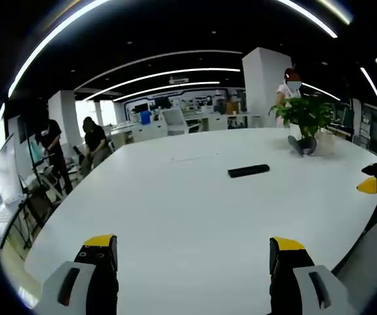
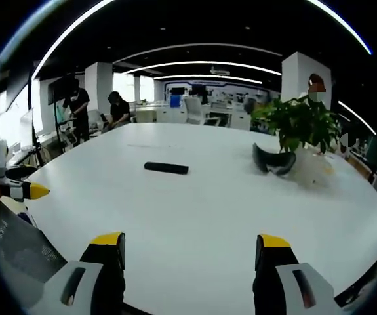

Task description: Press the specified remote control buttons in sequence, fully releasing each button before pressing the next.

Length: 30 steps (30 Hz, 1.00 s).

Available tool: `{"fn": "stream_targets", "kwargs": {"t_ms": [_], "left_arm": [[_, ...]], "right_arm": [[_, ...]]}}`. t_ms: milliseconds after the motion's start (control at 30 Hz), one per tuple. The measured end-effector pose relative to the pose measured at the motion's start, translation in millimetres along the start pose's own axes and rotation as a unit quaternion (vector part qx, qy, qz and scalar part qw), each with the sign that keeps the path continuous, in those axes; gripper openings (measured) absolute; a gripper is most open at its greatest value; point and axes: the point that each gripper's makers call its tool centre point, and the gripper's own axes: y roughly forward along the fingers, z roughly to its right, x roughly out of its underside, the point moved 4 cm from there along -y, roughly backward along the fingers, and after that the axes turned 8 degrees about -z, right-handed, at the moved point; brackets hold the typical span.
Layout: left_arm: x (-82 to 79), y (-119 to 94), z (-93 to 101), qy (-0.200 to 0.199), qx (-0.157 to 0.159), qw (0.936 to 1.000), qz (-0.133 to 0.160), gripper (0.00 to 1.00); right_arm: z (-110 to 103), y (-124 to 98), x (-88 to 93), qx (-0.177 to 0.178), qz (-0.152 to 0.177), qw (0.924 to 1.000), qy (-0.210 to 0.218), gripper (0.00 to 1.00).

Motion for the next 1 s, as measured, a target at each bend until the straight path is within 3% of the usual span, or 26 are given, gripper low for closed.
{"fn": "stream_targets", "kwargs": {"t_ms": [1000], "left_arm": [[2.9,2.3,-1.8,0.0,-0.007,0.9999,-0.011,1.0]], "right_arm": [[-1.6,1.6,1.0,-0.005,-0.005,1.0,-0.004,0.81]]}}
